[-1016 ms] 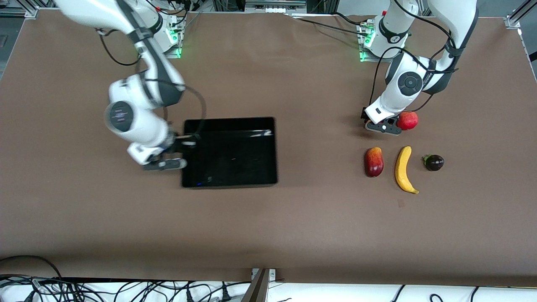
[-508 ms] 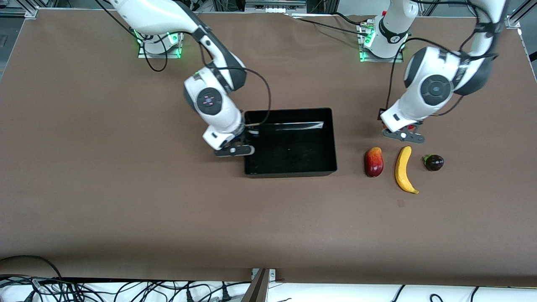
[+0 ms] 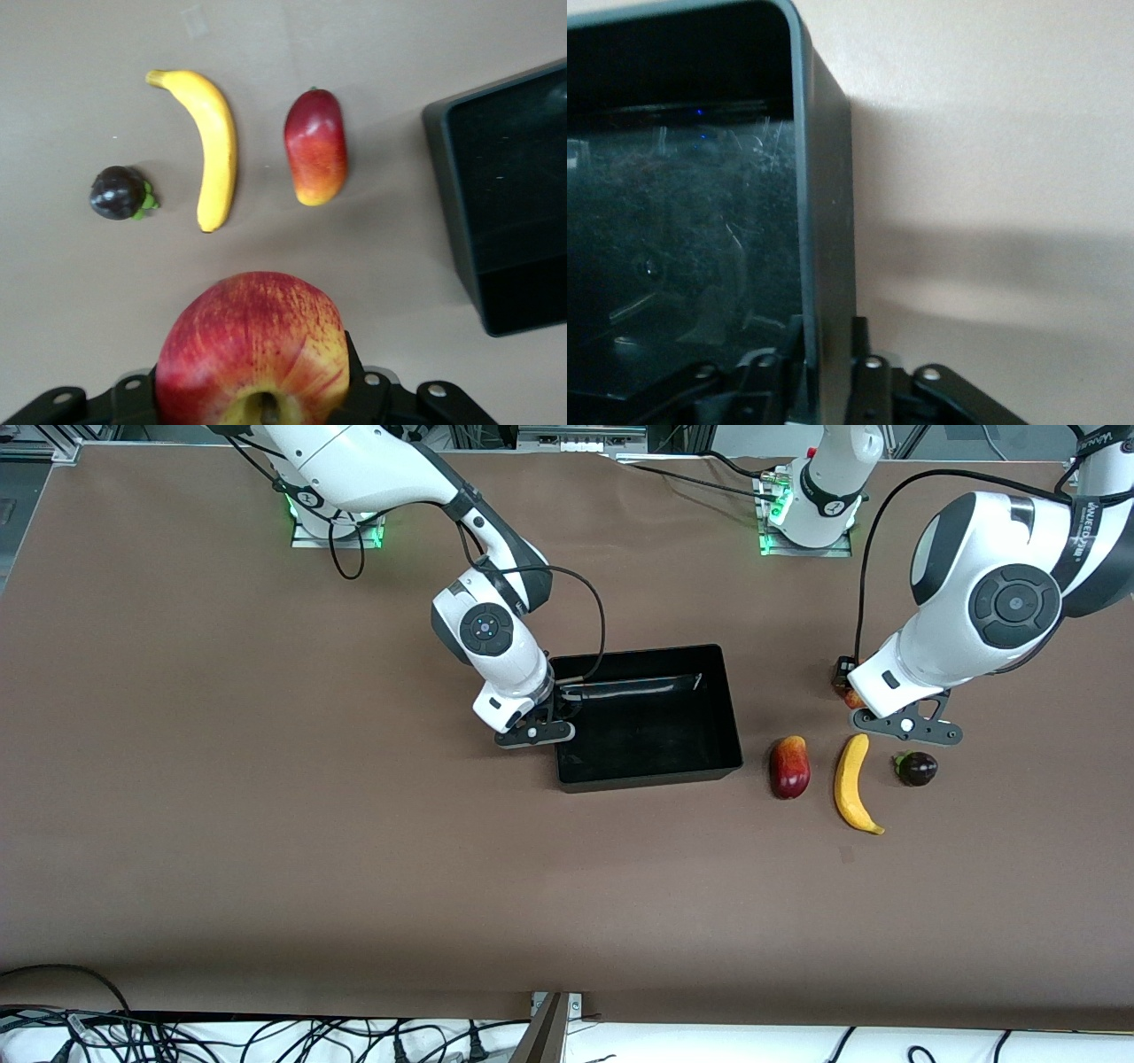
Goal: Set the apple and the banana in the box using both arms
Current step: 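Grasp the red apple with the left gripper while the right gripper releases the tray, then carry the apple into the tray with the left gripper while the right gripper retracts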
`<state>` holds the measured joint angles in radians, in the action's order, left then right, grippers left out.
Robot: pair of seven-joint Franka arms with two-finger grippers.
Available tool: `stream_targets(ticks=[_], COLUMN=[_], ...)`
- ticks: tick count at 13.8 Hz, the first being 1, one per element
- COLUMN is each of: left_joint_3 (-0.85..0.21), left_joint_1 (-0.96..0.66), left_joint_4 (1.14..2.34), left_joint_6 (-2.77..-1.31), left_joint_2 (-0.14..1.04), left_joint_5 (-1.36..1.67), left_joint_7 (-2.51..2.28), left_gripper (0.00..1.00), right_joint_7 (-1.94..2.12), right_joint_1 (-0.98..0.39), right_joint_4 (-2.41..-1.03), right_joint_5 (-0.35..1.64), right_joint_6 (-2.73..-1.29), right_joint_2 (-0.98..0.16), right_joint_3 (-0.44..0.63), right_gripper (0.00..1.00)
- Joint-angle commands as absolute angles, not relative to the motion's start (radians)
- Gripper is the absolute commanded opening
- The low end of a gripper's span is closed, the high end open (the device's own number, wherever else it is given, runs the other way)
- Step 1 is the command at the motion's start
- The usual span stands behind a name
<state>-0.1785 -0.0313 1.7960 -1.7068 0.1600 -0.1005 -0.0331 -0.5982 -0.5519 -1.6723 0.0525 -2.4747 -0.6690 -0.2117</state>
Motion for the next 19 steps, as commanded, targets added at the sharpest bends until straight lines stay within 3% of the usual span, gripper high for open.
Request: stream_targets(ticks=[1, 6, 11, 14, 19], left_joint_3=[-0.184, -0.227, -0.272, -0.272, -0.268], left_joint_1=[-0.035, -0.067, -0.196, -0.26, -0.36], left_joint_4=[1.749, 1.763, 1.879, 2.031, 2.056], left_joint_6=[-1.666, -1.684, -1.954, -2.199, -2.324], left_joint_2=[0.199, 0.245, 0.327, 0.35, 0.449], left_joint_5=[-0.072, 0.027, 0.048, 0.046, 0.046], left_joint_7=[-0.026, -0.096, -0.363, -0.454, -0.577], left_gripper=[0.07, 0.07, 0.08, 0.09, 0.12], right_joint_7=[-0.591, -0.372, -0.094, 0.017, 0.063], right_joint_1=[-0.513, -0.268, -0.091, -0.086, -0.084], right_joint_4=[-1.654, -1.667, -1.709, -1.729, -1.756], right_joint_5=[0.041, 0.049, 0.057, 0.06, 0.058], right_joint_6=[-2.42, -2.102, -1.795, -1.733, -1.729], right_joint_2=[-0.606, -0.34, -0.083, -0.011, 0.012], right_joint_3=[-0.204, -0.204, -0.154, -0.066, -0.014], right_gripper=[1.0, 1.0, 1.0, 1.0, 1.0])
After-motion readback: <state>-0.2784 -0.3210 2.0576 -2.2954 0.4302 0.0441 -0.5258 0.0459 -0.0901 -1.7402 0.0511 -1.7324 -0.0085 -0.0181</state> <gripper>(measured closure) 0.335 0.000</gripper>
